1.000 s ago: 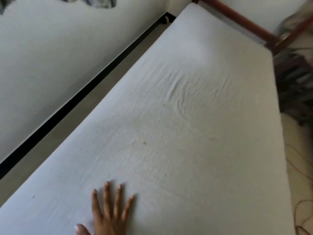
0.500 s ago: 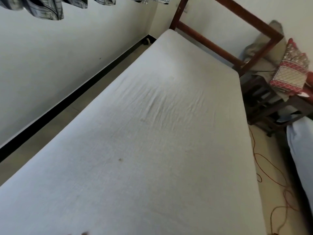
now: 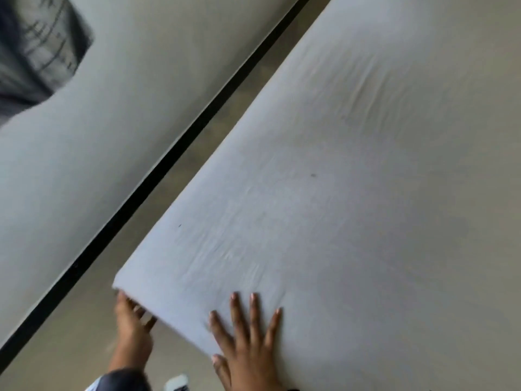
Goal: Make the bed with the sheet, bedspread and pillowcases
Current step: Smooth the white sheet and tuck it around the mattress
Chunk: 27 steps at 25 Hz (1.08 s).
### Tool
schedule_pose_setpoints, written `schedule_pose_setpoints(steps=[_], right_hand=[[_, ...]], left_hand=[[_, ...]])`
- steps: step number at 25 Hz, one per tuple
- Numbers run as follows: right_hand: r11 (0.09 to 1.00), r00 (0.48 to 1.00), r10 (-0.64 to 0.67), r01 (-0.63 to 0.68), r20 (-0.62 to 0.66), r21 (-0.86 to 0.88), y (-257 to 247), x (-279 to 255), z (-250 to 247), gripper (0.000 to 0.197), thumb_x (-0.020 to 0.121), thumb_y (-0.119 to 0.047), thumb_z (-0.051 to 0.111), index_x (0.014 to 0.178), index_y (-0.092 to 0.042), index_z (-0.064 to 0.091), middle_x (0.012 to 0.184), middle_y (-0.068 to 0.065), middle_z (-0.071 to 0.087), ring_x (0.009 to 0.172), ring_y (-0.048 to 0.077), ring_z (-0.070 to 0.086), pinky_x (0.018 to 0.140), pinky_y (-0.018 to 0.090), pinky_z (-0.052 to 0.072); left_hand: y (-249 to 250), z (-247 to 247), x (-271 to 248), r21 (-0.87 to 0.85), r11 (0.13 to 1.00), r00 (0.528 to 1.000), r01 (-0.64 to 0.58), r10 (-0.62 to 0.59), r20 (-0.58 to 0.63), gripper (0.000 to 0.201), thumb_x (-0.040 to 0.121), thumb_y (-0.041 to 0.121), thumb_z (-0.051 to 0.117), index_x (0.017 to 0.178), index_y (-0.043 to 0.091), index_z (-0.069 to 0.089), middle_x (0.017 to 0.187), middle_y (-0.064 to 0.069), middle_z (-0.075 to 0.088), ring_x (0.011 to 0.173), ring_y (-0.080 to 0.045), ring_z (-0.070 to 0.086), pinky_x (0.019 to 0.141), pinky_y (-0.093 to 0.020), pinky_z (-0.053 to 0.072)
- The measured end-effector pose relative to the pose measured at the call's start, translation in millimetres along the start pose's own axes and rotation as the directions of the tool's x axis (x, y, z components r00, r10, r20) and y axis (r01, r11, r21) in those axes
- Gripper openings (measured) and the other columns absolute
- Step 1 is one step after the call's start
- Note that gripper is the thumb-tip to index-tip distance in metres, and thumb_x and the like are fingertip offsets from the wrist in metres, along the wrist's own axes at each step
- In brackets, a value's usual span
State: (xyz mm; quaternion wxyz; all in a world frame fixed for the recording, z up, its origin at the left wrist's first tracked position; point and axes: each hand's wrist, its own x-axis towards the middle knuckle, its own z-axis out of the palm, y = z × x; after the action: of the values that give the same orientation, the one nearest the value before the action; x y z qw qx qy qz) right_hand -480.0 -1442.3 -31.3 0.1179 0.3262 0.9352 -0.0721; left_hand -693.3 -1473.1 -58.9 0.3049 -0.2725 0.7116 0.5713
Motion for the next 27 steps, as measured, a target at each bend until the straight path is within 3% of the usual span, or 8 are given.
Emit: schedule_pose_setpoints(steps=[3, 6, 9, 12, 15, 21, 24, 27], right_hand=[[0.997, 0.998, -0.061, 0.061, -0.014, 0.041, -31.1, -16.1, 4.4, 0.088, 0.063, -0.053, 0.066, 0.143, -0.028, 0.039, 0.153, 0.014, 0.031, 0.137, 0.043, 0.03, 0.098, 0.072, 0.023], [0.972, 0.984, -0.17, 0.176, -0.052, 0.156, -61.0, -22.1, 16.0, 0.07, 0.071, -0.045, 0.064, 0.135, -0.019, 0.051, 0.154, 0.008, 0.032, 0.143, 0.035, 0.021, 0.109, 0.059, 0.017], [0.966, 0.98, -0.183, 0.193, -0.074, 0.172, -77.3, -27.0, 24.2, 0.075, 0.075, -0.049, 0.063, 0.136, -0.008, 0.049, 0.154, 0.013, 0.03, 0.145, 0.033, 0.016, 0.115, 0.052, 0.008], [0.963, 0.987, -0.149, 0.159, -0.062, 0.218, -85.9, -29.3, 30.1, 0.07, 0.08, -0.051, 0.056, 0.136, -0.009, 0.05, 0.148, 0.01, 0.04, 0.14, 0.026, 0.03, 0.119, 0.04, 0.015], [0.924, 0.997, -0.066, 0.049, 0.032, 0.379, -96.5, -30.7, 47.5, 0.083, 0.062, -0.046, 0.077, 0.132, -0.01, 0.051, 0.139, 0.005, 0.05, 0.125, 0.019, 0.05, 0.105, 0.027, 0.038], [0.943, 0.988, 0.07, -0.112, 0.141, 0.312, -104.5, -15.3, 71.1, 0.103, 0.046, -0.044, 0.083, 0.134, 0.0, 0.05, 0.137, 0.016, 0.053, 0.125, 0.029, 0.053, 0.1, 0.046, 0.046], [0.951, 0.989, 0.084, -0.117, 0.125, 0.287, -103.2, -14.9, 77.5, 0.109, 0.041, -0.046, 0.085, 0.134, 0.0, 0.05, 0.137, 0.016, 0.05, 0.123, 0.029, 0.053, 0.096, 0.044, 0.049], [0.947, 0.993, 0.087, -0.109, 0.084, 0.302, -103.1, -14.5, 83.9, 0.083, 0.062, -0.055, 0.061, 0.131, -0.01, 0.057, 0.134, 0.007, 0.054, 0.123, 0.025, 0.043, 0.093, 0.039, 0.051]], left_hand=[[-9.1, -14.7, 16.7, -0.023, 0.999, 0.999, -0.047, 0.046, -0.025, 0.035, 0.096, 0.031, 0.038, 0.13, 0.022, 0.038, 0.091, 0.002, 0.051, 0.075, -0.02, 0.048, 0.065, -0.032, 0.044], [-12.0, -27.9, 29.4, 0.079, 0.992, 0.995, -0.095, 0.091, 0.051, 0.053, 0.096, 0.022, 0.043, 0.144, 0.031, 0.022, 0.133, -0.01, 0.046, 0.088, -0.022, 0.058, 0.076, -0.043, 0.052], [-12.5, -27.9, 30.2, 0.211, 0.968, 0.966, -0.137, 0.084, 0.245, 0.041, 0.095, 0.022, 0.038, 0.136, 0.021, 0.043, 0.118, -0.005, 0.058, 0.092, -0.017, 0.056, 0.086, -0.044, 0.052], [-14.0, -25.1, 33.2, 0.281, 0.951, 0.972, -0.129, 0.065, 0.227, 0.029, 0.094, 0.03, 0.033, 0.114, 0.025, 0.054, 0.105, 0.003, 0.059, 0.093, -0.012, 0.051, 0.093, -0.039, 0.041], [-19.6, -24.9, 49.7, 0.37, 0.927, 0.986, -0.064, 0.002, 0.165, 0.033, 0.091, 0.038, 0.035, 0.115, 0.024, 0.054, 0.129, 0.003, 0.053, 0.126, -0.02, 0.041, 0.112, -0.042, 0.021], [-16.5, -9.0, 43.3, 0.231, 0.973, 0.993, 0.015, -0.043, 0.114, 0.031, 0.1, 0.034, 0.026, 0.08, 0.025, 0.048, 0.074, 0.006, 0.05, 0.067, -0.01, 0.041, 0.063, -0.024, 0.036], [-16.9, -2.7, 43.6, -0.021, 0.993, 0.985, 0.114, -0.11, 0.132, 0.036, 0.097, 0.037, 0.027, 0.07, 0.022, 0.048, 0.062, 0.006, 0.05, 0.063, -0.013, 0.043, 0.064, -0.029, 0.036], [-27.0, -6.4, 39.5, -0.388, 0.868, 0.941, 0.311, -0.223, 0.256, 0.029, 0.087, 0.039, 0.038, 0.071, 0.018, 0.049, 0.065, 0.005, 0.051, 0.067, -0.012, 0.046, 0.071, -0.026, 0.038]])
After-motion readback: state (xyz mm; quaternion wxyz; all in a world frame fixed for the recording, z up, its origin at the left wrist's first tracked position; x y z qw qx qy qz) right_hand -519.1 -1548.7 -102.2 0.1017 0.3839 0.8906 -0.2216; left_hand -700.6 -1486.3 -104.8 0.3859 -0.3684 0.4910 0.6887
